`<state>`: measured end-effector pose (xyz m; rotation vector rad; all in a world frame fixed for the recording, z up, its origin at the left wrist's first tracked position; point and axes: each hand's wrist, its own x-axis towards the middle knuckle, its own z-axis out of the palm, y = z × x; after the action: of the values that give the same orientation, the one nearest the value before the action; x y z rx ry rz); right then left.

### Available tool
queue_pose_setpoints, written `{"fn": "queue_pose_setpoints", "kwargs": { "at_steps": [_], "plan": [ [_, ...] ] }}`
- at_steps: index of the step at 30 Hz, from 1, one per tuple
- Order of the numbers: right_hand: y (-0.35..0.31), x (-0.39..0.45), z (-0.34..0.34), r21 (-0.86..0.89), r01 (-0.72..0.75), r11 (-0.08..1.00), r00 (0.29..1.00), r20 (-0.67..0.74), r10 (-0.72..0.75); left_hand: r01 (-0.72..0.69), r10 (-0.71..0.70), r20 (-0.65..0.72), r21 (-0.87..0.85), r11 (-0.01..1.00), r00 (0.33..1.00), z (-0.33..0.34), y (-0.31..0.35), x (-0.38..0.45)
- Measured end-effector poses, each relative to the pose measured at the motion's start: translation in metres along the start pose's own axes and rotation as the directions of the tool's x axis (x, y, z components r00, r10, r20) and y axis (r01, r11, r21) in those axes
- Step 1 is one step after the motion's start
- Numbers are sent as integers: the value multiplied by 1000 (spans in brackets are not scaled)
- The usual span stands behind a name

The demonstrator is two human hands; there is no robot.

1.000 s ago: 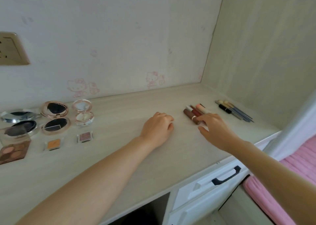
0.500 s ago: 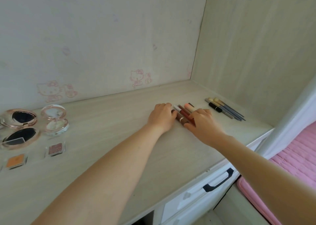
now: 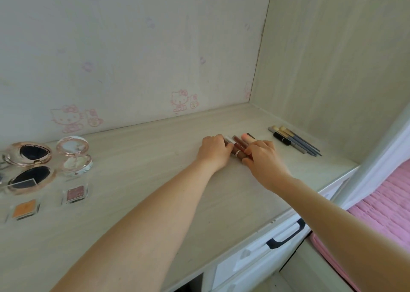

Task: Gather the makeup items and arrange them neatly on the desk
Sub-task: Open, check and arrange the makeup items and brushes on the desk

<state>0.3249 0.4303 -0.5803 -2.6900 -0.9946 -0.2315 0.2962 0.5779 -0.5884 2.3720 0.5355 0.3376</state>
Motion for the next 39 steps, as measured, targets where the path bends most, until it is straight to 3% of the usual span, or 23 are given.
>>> {"fn": "queue_pose_setpoints", "kwargs": {
  "at_steps": [8, 13, 19, 26, 39],
  "plan": [
    [-16, -5, -7, 311, -73, 947, 985, -124, 117, 85, -118, -67, -373, 924, 991, -23, 11, -14],
    [-42, -14, -15, 535, -68, 842, 966, -176, 190, 98, -208, -115, -605, 790, 971, -44, 10, -30],
    [-78, -29, -15, 664, -57, 746, 954, -183, 236, 121, -284, -80, -770, 626, 956, -75, -9, -60],
    [-134, -49, -10, 746, 13, 666, 976, -154, 153, 166, -295, 43, -898, 407, 954, -116, -47, -110],
    [-246, -87, 12, 832, 20, 554, 997, -61, 55, 119, -347, 23, -959, 256, 937, -181, -130, -195]
  ]
}}
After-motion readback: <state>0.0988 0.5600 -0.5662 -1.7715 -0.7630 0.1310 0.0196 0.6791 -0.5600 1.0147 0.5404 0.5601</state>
